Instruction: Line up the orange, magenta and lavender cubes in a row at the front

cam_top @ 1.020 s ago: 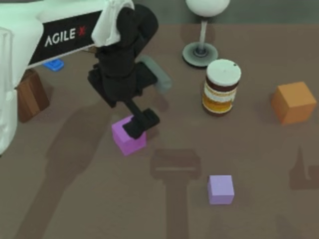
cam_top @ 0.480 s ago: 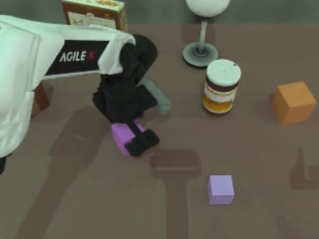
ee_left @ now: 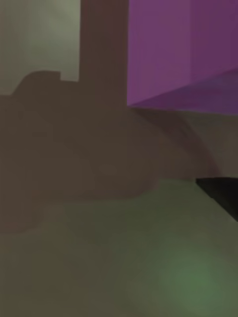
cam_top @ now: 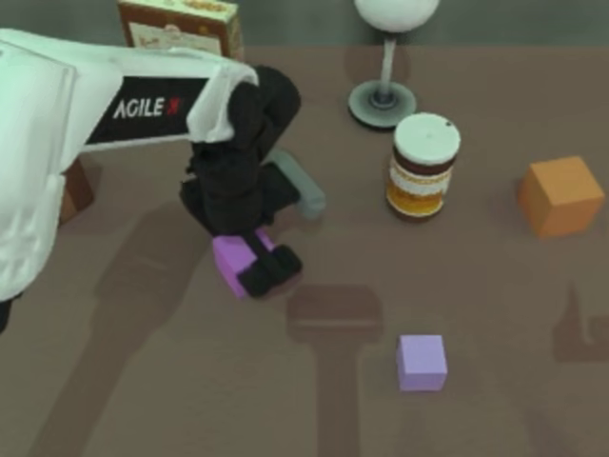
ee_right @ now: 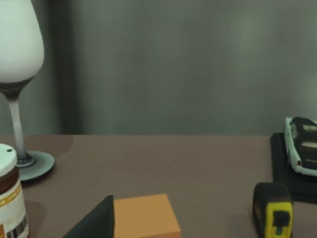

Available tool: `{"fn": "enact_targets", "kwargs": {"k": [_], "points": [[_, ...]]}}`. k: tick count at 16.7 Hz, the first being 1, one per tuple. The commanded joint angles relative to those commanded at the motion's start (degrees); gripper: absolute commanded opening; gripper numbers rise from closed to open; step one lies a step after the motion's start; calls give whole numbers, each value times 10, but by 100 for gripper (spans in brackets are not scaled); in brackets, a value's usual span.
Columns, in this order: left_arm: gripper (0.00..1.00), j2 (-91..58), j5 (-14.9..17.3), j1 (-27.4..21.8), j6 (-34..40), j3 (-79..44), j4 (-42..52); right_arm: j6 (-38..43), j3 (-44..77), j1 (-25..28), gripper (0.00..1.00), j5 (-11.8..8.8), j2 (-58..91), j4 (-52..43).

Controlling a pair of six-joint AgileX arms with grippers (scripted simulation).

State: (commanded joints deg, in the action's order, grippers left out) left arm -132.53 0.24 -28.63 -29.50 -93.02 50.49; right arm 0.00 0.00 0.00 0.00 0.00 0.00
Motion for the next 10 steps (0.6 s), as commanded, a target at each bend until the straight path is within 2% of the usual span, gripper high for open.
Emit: {"fn": "enact_targets", "kwargs": {"k": [7, 10], "points": [[2, 0, 0, 0, 0, 0, 0, 0, 0, 0, 100, 0, 0, 0], [0, 0, 0, 0, 0, 0, 0, 0, 0, 0, 100, 0, 0, 0]]}}
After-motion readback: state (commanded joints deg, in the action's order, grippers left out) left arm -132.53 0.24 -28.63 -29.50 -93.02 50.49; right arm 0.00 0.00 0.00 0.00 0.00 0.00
